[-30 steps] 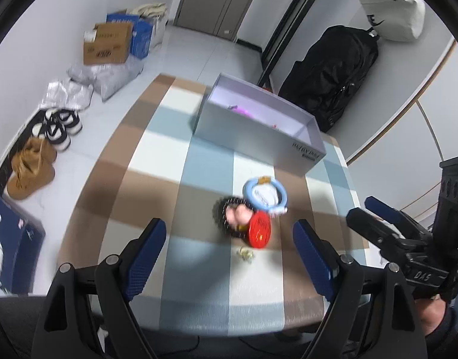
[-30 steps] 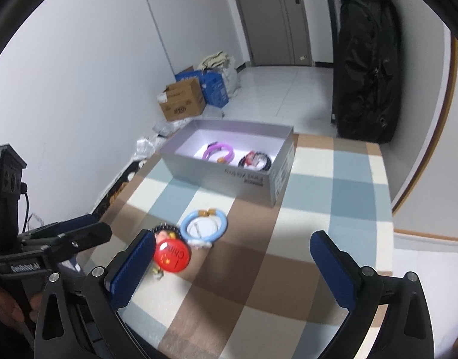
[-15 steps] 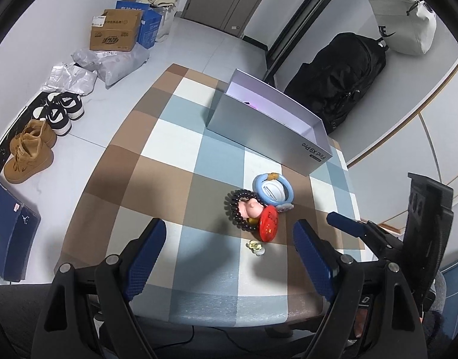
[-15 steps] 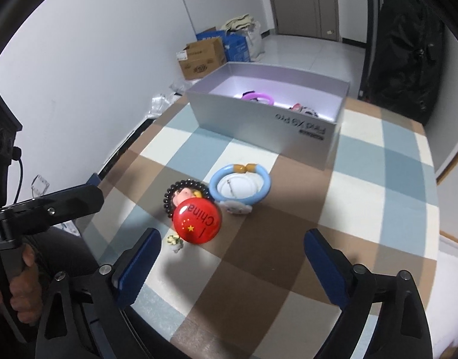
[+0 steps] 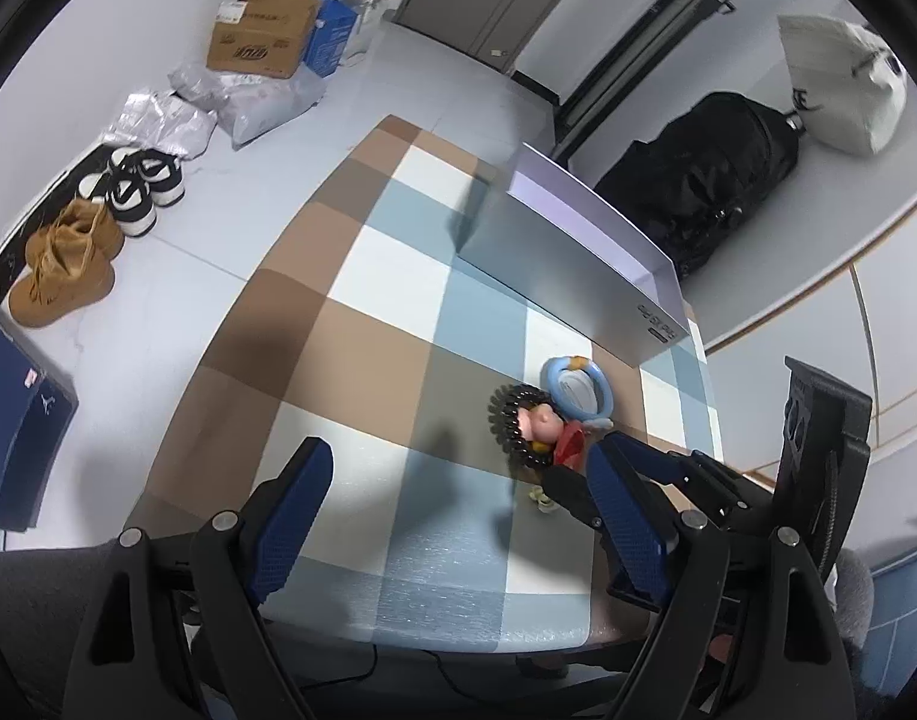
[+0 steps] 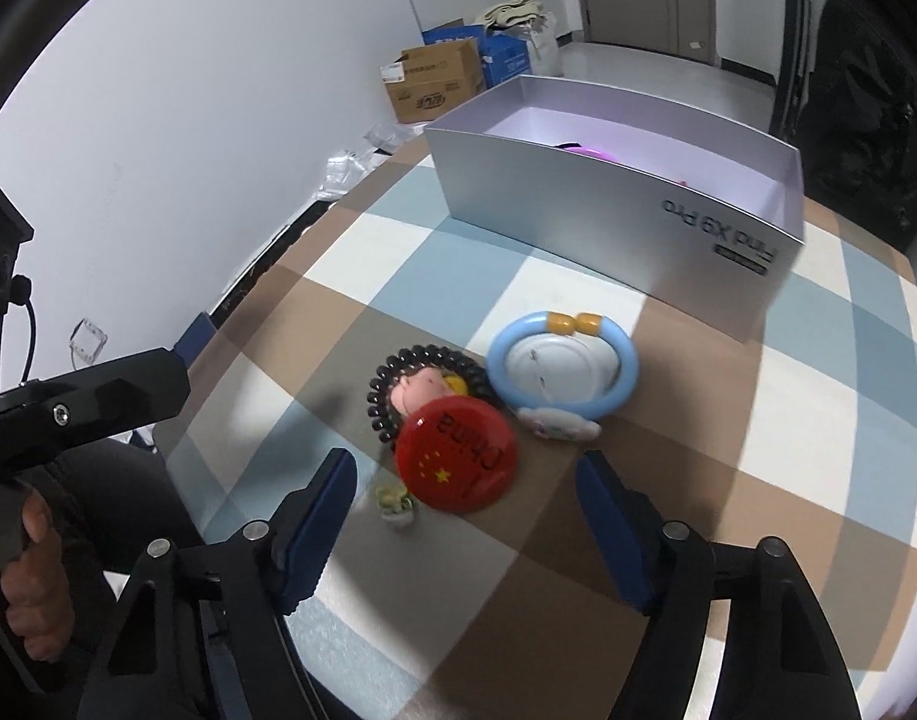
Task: Organize jewelry
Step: 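Move the right gripper toward the red 'China' ball and beaded bracelet, then grasp the red 'China' ball with the right gripper while the left gripper grasps the small charm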
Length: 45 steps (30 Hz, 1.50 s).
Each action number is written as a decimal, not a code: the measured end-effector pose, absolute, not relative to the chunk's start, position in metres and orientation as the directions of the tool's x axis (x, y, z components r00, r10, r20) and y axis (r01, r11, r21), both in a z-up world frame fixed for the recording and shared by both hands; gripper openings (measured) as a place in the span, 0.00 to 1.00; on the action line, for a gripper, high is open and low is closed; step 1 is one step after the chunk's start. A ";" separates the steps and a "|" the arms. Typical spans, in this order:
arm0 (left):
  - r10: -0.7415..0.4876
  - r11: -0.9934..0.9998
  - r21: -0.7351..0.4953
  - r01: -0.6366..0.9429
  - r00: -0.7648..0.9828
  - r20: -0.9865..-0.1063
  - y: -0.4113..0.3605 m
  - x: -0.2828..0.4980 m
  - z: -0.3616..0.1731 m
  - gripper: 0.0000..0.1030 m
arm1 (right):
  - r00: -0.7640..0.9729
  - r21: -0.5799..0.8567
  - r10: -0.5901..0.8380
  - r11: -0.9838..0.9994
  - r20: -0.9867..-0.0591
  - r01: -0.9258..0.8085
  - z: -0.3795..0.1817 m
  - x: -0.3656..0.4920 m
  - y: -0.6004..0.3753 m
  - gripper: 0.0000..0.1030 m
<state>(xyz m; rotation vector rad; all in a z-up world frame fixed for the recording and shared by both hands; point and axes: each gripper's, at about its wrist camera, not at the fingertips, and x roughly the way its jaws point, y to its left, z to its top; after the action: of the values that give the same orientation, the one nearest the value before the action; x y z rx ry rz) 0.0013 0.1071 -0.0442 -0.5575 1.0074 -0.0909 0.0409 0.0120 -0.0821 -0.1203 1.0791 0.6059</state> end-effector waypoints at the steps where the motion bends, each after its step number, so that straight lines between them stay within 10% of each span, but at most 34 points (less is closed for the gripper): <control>1: -0.328 0.852 -0.490 -0.185 0.542 -0.774 0.109 0.001 -0.045 0.81 | 0.328 0.192 0.400 0.834 -0.856 -0.517 -0.083 0.042 0.014 0.68; 11: -0.349 0.852 -0.499 -0.155 0.542 -0.764 0.106 0.002 -0.043 0.81 | 0.320 0.189 0.382 0.846 -0.867 -0.498 -0.085 0.046 0.012 0.41; 36: -0.325 0.919 -0.391 -0.048 0.469 -0.821 0.066 0.008 -0.056 0.80 | 0.398 0.264 0.420 0.882 -0.816 -0.389 -0.055 0.048 -0.043 0.41; 45: -0.342 0.933 -0.359 0.031 0.386 -0.857 0.034 0.013 -0.066 0.56 | 0.451 0.294 0.436 0.889 -0.779 -0.350 -0.039 0.046 -0.077 0.41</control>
<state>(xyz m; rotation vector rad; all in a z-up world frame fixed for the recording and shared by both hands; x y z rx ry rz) 0.0126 0.0345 -0.0661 -0.3052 1.1550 -0.2428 0.0461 -0.0770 -0.0386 0.0958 0.9903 0.4862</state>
